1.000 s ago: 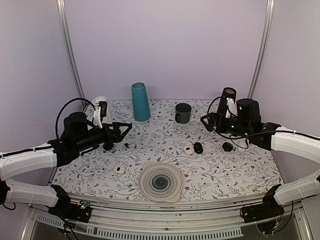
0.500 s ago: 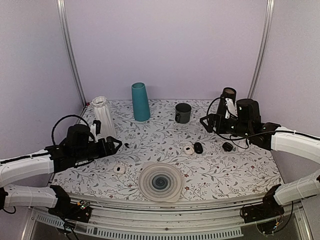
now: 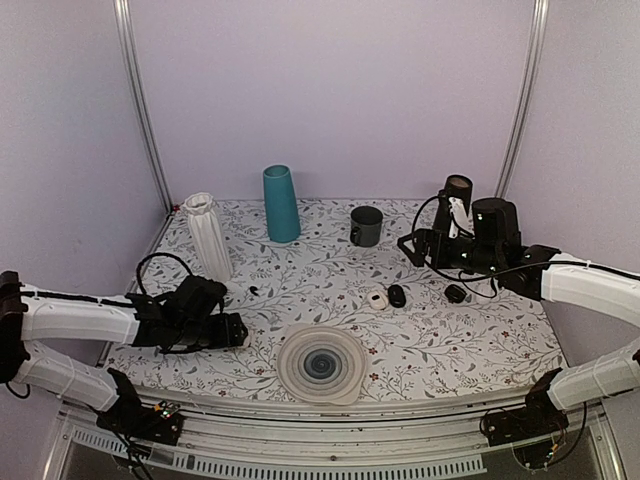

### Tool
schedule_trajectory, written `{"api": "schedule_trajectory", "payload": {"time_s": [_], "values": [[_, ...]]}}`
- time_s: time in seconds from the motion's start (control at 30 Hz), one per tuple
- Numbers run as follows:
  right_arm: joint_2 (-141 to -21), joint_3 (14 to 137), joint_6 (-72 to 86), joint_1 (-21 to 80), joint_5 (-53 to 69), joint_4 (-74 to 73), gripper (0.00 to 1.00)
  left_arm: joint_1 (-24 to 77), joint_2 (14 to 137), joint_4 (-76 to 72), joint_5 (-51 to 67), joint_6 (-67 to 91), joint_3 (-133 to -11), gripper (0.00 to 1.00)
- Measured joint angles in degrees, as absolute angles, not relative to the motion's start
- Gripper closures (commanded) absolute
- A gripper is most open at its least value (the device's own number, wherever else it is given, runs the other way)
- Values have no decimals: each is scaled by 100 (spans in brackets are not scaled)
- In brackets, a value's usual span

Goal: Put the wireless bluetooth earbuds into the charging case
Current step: Pick up the charging case from the center of the board.

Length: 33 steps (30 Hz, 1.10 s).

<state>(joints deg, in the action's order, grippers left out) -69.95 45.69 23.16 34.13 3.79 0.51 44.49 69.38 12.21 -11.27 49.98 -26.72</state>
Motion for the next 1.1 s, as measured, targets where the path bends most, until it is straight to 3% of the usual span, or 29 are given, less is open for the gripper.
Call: {"api": "schedule_trajectory", "payload": {"time_s": [0.8, 1.1], "values": [[-6890, 4357, 2314, 3413, 510, 209, 1, 5170, 8407, 1833, -2078, 4812, -3610, 24], [-6864, 4213, 2416, 3413, 703, 322, 1, 5172, 8479, 1739, -2128, 4801, -3522, 39]]}}
